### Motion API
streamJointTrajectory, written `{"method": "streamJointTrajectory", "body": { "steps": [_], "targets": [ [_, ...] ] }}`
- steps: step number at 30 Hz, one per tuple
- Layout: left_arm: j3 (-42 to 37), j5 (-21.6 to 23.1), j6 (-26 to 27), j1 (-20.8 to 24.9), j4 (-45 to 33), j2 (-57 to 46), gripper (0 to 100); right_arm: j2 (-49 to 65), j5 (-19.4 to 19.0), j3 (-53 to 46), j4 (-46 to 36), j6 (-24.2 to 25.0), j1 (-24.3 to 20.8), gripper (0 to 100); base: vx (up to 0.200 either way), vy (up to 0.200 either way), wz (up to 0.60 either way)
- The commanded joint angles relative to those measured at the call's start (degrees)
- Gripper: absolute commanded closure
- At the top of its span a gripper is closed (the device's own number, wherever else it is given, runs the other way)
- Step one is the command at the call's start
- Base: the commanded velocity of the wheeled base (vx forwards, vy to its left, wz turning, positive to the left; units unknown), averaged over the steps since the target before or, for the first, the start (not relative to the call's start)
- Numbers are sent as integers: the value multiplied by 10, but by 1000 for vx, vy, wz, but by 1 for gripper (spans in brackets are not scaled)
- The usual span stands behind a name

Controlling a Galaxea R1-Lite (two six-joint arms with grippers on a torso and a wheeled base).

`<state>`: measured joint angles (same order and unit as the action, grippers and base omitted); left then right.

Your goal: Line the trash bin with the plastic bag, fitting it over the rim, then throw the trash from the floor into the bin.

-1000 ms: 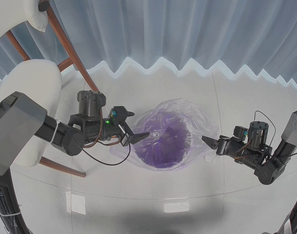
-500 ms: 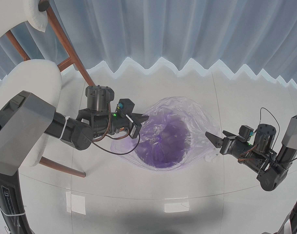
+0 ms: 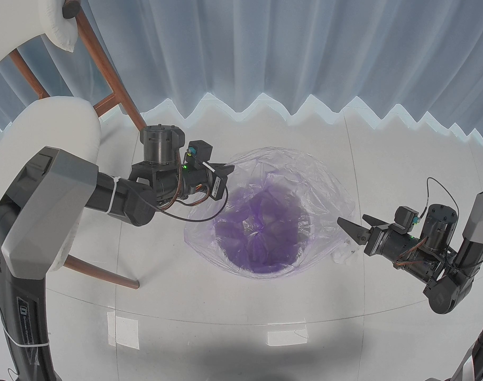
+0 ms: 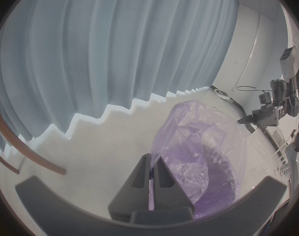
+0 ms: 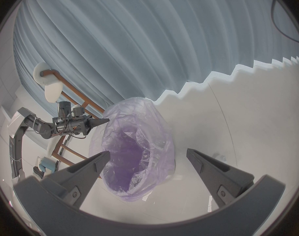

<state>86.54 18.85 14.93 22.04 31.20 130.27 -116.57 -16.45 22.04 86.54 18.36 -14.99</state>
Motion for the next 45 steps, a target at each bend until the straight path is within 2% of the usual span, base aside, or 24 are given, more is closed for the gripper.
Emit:
{"method": "streamJointTrajectory", "body": {
  "steps": [1, 4, 8, 11, 12, 14, 17, 23, 36, 37, 45],
  "targets": [
    [24, -15, -3, -10, 3, 40, 100, 8, -1, -2, 0, 0, 6, 0, 0, 0, 0],
    [21, -20, -9, -7, 5, 42, 100, 6, -10, 11, -5, 15, 11, 0, 0, 0, 0],
    [27, -21, -20, -1, 5, 39, 100, 0, -104, 51, -17, 121, 32, 0, 0, 0, 0],
    [28, -21, -20, -4, 5, 38, 100, -11, -143, 119, -72, 151, 63, 0, 0, 0, 0],
    [28, -21, -20, -4, 5, 38, 100, -11, -143, 119, -72, 151, 63, 0, 0, 0, 0],
    [24, -21, -20, -8, 7, 35, 100, -26, -153, 182, -141, 157, 80, 0, 0, 0, 0],
    [25, -22, -20, -12, 9, 35, 100, -46, -155, 225, -166, 157, 84, 0, 0, 0, 0],
    [27, -31, -20, -13, 10, 33, 100, -89, -155, 272, -168, 150, 81, 0, 0, 0, 0],
    [28, -31, -20, -9, 10, 35, 100, -120, -155, 281, -166, 149, 51, 0, 0, 0, 0],
    [28, -31, -20, -9, 10, 36, 100, -125, -155, 281, -164, 147, 51, 100, 0, 0, 0],
    [57, -31, -20, -13, 11, 47, 100, -129, -155, 302, -164, 137, 49, 100, 0, 0, 0]
  ]
}}
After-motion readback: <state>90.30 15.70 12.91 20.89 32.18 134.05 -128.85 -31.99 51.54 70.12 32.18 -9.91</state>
